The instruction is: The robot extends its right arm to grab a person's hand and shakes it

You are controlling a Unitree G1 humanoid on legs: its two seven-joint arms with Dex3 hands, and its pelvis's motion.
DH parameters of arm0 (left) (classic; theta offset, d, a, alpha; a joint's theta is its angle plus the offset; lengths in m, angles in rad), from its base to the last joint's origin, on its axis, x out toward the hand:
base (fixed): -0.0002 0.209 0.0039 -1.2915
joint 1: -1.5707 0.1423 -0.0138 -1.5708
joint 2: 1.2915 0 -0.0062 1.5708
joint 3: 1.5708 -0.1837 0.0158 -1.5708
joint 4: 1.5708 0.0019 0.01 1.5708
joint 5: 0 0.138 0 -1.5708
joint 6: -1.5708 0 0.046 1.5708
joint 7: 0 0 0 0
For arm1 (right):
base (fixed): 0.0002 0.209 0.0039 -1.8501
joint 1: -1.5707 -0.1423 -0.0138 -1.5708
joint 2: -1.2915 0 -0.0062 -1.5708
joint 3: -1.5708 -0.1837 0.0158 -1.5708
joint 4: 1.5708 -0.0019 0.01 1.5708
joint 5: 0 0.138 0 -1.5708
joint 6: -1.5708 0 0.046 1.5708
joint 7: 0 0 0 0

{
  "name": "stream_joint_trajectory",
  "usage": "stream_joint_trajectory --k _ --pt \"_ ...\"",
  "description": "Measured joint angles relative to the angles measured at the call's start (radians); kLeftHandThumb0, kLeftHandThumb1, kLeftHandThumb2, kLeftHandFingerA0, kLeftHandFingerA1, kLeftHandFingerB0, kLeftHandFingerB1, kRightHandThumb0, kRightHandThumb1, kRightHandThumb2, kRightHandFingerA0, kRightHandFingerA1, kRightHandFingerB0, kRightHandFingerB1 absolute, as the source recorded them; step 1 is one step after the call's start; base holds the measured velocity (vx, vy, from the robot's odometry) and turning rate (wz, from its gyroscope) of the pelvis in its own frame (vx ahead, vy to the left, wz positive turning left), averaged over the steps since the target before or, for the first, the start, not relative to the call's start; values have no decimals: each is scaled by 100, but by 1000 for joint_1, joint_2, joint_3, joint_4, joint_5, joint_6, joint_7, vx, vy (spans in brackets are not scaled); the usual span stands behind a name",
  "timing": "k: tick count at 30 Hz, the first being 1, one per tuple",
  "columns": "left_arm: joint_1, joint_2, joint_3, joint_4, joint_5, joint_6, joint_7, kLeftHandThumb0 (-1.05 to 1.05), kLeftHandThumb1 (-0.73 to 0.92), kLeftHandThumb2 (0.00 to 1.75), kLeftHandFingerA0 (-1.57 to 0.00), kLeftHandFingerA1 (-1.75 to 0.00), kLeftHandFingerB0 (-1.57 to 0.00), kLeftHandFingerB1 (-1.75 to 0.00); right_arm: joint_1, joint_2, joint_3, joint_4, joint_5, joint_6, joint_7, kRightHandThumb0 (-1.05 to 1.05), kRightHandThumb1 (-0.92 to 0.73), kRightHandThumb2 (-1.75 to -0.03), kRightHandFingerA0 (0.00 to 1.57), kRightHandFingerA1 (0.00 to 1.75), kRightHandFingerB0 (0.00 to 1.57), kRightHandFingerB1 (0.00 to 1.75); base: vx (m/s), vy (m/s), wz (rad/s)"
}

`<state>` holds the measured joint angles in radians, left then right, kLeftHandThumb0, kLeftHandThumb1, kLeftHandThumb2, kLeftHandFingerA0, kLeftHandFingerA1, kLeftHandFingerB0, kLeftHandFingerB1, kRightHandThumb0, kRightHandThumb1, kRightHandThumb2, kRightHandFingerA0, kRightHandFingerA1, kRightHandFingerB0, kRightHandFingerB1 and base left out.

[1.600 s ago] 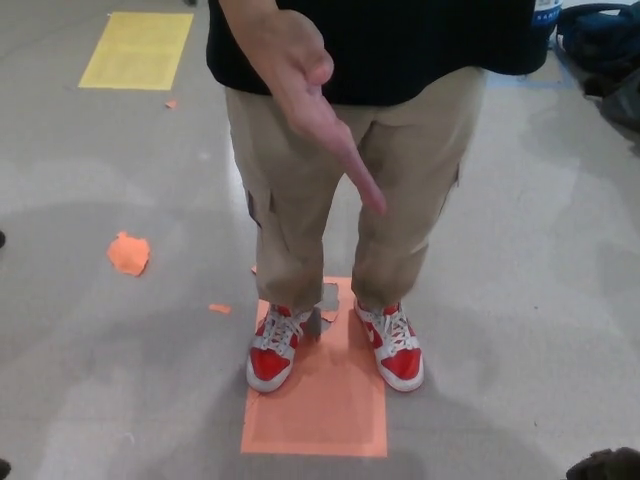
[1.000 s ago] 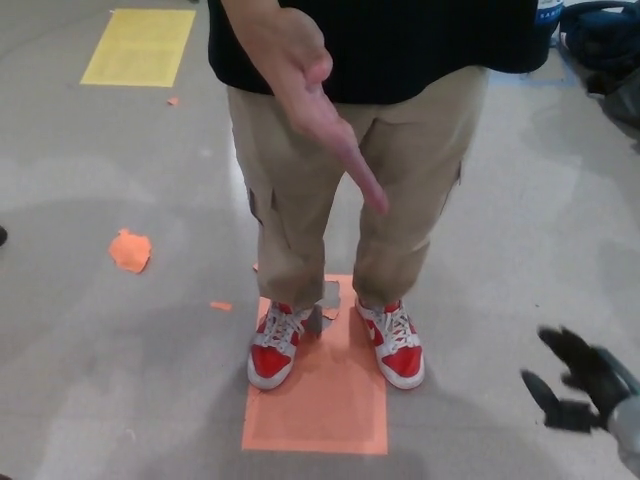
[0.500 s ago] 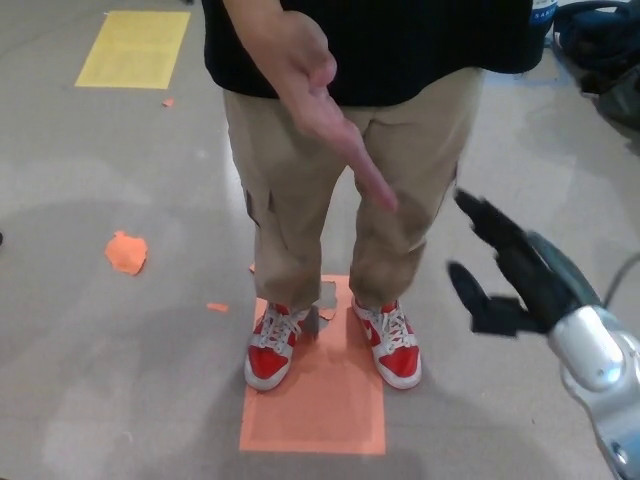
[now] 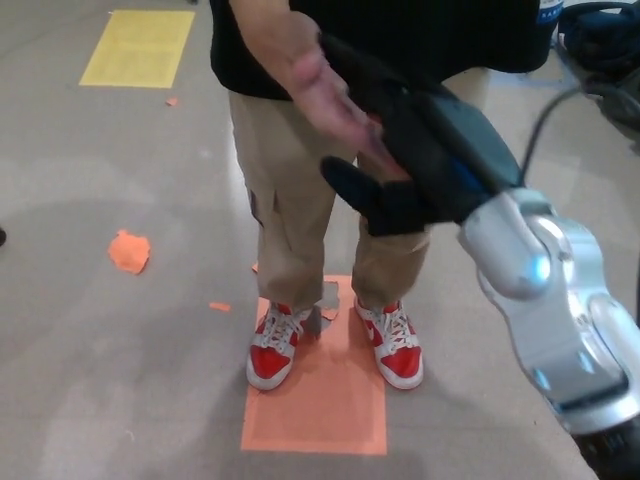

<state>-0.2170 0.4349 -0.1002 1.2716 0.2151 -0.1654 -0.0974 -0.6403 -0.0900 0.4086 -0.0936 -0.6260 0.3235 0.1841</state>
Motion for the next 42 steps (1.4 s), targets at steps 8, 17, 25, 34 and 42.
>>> stream_joint_trajectory --k 8,17,25,34,42 --pt "1 0 1 0 0 -19 0 -58 74 106 -33 -52 -19 -44 -132 32 57 116 -68 131 40 -98 -77 -113 0 16 0 4 0 0 0" --pt "0 0 0 0 1 -28 0 -58 90 67 -31 -33 -27 -31 -275 98 78 441 -96 203 18 -97 -73 -106 0 19 0 1 0 0 0" --pt "-1 0 0 0 1 -33 0 -61 91 68 -32 -33 -28 -31 -394 138 74 712 -97 194 -56 -27 -82 -66 87 95 31 38 0 0 0" --pt "-2 0 -5 0 4 -39 0 -65 92 69 -34 -34 -28 -32 -407 149 -3 835 -73 56 -247 -11 -67 -60 91 119 54 45 0 0 0" --pt "11 1 -14 2 10 -42 0 -56 92 68 -36 -35 -31 -33 -278 152 -66 601 -62 -32 -358 -13 -80 -63 97 97 67 49 0 0 0"
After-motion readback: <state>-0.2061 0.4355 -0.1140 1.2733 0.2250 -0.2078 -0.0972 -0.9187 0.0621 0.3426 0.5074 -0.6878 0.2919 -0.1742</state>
